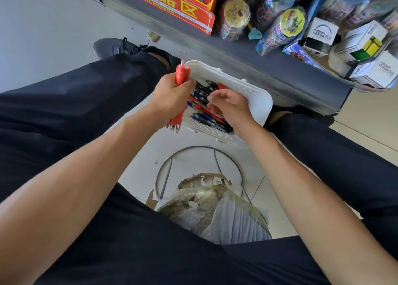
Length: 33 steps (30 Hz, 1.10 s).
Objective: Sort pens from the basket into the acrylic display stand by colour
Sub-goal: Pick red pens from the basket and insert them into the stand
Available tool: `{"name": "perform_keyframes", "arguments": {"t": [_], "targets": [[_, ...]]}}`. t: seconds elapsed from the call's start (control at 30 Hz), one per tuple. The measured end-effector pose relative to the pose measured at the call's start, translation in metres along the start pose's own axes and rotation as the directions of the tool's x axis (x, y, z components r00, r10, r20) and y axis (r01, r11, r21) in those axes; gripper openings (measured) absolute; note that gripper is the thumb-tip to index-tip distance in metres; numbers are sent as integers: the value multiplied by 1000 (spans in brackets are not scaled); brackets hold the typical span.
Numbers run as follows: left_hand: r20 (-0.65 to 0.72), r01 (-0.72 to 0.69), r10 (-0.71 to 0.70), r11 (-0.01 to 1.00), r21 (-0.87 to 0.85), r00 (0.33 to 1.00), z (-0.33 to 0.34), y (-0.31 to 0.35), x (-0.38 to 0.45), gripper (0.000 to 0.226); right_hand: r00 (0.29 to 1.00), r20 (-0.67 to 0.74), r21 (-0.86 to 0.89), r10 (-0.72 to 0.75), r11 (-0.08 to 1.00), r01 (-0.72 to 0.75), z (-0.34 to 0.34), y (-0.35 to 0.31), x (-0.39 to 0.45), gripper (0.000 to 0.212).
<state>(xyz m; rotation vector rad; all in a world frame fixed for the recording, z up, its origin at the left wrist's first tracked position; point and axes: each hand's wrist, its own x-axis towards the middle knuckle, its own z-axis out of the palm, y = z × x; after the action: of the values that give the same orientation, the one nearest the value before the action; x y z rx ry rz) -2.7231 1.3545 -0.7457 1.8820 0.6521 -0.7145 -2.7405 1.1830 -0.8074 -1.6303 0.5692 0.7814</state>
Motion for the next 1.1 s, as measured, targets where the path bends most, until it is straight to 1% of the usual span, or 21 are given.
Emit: {"name": "perform_keyframes", "arguments": {"t": [0.07, 0.1, 0.17, 0.23, 0.33, 0.4, 0.5, 0.57, 0.63, 0.73, 0.87, 0.9, 0.97, 1.03, 1.1], "targets": [[63, 65, -58, 992, -110, 996, -1, -1, 0, 15, 993, -110, -206, 35, 977, -58, -3, 17, 16, 10], [95, 85, -72, 986, -143, 993, -1, -2, 0, 16, 990, -130, -278, 45, 957, -80, -3, 23, 20, 13], [142, 103, -81, 982, -155, 987, 0, -5, -1, 21, 992, -124, -367, 25, 928, -69, -3, 33, 27, 15], [145, 89, -72, 990, -113, 987, -1, -7, -2, 20, 997, -74, -449, -4, 893, -30, 1, 40, 31, 18], [92, 33, -28, 998, -51, 995, -3, -8, 0, 24, 998, 27, -542, -50, 838, 57, 8, 43, 36, 29], [72, 23, -18, 998, -60, 997, -3, -8, 1, 28, 990, 91, -605, -106, 784, 139, 13, 45, 40, 33], [82, 31, -24, 996, -82, 996, -4, -9, 3, 31, 971, 173, -717, -166, 654, 240, 19, 46, 44, 28], [96, 42, -34, 996, -79, 995, -3, -10, 5, 31, 960, 206, -782, -188, 559, 277, 21, 47, 46, 24], [111, 53, -44, 996, -75, 993, -2, -12, 5, 27, 961, 206, -827, -186, 492, 273, 24, 46, 48, 24], [120, 53, -46, 997, -61, 992, -1, -15, 6, 26, 976, 168, -876, -135, 434, 211, 32, 44, 52, 22], [134, 56, -52, 998, -26, 990, -2, -18, 5, 20, 983, 157, -933, -97, 313, 180, 45, 44, 48, 21], [134, 57, -54, 998, -20, 990, -2, -18, 5, 18, 986, 141, -937, -89, 308, 162, 47, 45, 46, 21], [122, 64, -61, 998, -21, 991, -2, -19, 5, 17, 993, 98, -932, -69, 343, 116, 47, 48, 45, 19], [116, 68, -63, 997, -39, 991, -2, -20, 6, 18, 993, 74, -908, -96, 405, 107, 44, 52, 45, 19], [120, 72, -65, 996, -54, 991, -3, -20, 6, 19, 989, 68, -891, -129, 439, 119, 39, 56, 45, 22]]}}
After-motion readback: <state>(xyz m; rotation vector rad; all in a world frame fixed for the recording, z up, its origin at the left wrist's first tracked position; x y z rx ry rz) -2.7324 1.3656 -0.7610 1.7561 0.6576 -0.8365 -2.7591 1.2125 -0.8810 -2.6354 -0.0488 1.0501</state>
